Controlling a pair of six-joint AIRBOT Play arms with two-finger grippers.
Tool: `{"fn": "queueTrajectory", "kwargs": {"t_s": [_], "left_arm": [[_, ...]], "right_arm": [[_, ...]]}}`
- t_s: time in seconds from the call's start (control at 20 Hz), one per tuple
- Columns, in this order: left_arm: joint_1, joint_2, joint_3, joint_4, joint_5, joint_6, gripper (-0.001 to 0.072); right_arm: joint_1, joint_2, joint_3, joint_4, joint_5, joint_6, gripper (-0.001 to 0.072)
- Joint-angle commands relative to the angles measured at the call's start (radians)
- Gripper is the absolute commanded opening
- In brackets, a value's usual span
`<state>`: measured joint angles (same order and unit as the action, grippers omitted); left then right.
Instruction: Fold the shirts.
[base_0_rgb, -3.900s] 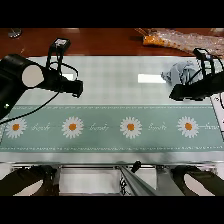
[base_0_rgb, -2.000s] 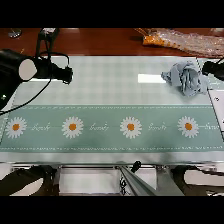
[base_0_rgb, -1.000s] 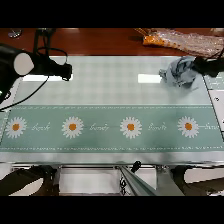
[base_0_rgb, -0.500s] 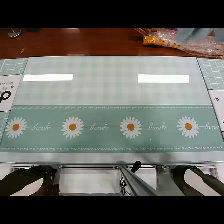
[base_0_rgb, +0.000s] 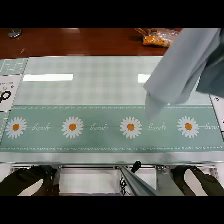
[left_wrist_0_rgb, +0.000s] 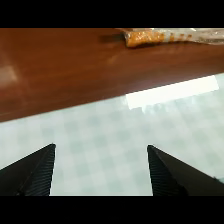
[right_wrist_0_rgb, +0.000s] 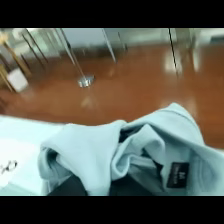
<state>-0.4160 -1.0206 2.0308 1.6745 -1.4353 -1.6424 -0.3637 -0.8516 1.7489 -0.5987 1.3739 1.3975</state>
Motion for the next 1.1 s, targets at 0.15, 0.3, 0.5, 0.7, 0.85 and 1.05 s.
{"fn": "queueTrajectory", "kwargs": {"t_s": [0.15,0.3,0.5,0.7,0.85,1.05], "left_arm": [[-0.004,0.007,-0.069,-0.011,-0.043,-0.005,0.0703],[-0.003,0.007,-0.075,-0.01,-0.044,-0.004,0.0703],[-0.003,0.007,-0.081,-0.01,-0.046,-0.005,0.0703],[-0.003,0.007,-0.13,-0.01,-0.113,-0.004,0.0703],[-0.003,0.008,-0.214,-0.011,-0.148,-0.004,0.0703],[-0.004,0.007,-0.399,-0.055,-0.115,-0.004,0.0703]], "right_arm": [[0.228,0.012,-0.193,-0.146,0.089,0.035,0.0026],[0.583,0.008,-0.33,-0.38,-0.105,0.114,0.0026],[0.931,-0.105,-0.464,-0.658,-0.245,0.251,0.0027],[1.07,-0.3,-0.507,-0.716,-0.255,0.233,0.0027],[1.081,-0.418,-0.548,-0.856,-0.233,0.256,0.0027],[1.082,-0.524,-0.581,-0.85,-0.256,0.248,0.0249]]}}
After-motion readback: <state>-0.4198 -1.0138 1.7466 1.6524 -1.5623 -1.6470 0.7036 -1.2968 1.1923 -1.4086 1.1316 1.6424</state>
